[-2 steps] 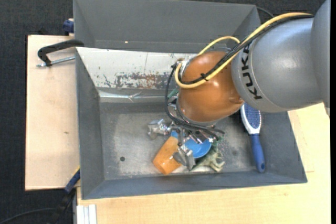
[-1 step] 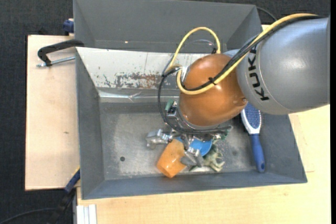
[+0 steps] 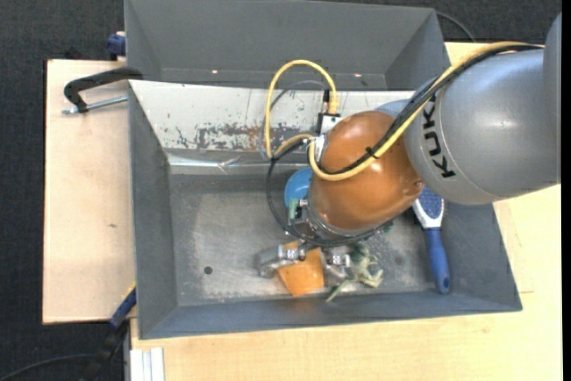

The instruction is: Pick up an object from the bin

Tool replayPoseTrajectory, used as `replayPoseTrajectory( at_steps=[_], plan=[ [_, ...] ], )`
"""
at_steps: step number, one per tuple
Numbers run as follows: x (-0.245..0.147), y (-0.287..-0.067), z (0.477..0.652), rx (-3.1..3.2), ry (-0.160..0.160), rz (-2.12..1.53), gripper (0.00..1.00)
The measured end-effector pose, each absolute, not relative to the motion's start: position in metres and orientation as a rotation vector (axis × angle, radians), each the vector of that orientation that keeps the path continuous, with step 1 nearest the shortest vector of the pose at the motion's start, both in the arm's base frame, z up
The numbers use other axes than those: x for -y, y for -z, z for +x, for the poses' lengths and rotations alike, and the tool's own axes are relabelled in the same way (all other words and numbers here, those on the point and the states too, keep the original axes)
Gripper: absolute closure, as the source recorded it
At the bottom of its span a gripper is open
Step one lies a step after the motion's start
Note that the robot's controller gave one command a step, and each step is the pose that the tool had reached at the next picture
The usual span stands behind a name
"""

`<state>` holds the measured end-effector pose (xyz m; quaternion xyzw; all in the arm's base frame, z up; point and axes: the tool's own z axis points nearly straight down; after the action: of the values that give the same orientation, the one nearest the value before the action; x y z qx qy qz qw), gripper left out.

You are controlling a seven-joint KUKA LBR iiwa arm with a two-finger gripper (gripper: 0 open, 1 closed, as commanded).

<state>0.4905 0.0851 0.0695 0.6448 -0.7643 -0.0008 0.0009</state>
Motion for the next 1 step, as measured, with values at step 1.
replayPoseTrajectory(
  at_steps=[1],
  plan=[
    [-0.0866, -0.0701, 0.4908, 2.405, 0.003, 2.023, 0.00]
  ],
)
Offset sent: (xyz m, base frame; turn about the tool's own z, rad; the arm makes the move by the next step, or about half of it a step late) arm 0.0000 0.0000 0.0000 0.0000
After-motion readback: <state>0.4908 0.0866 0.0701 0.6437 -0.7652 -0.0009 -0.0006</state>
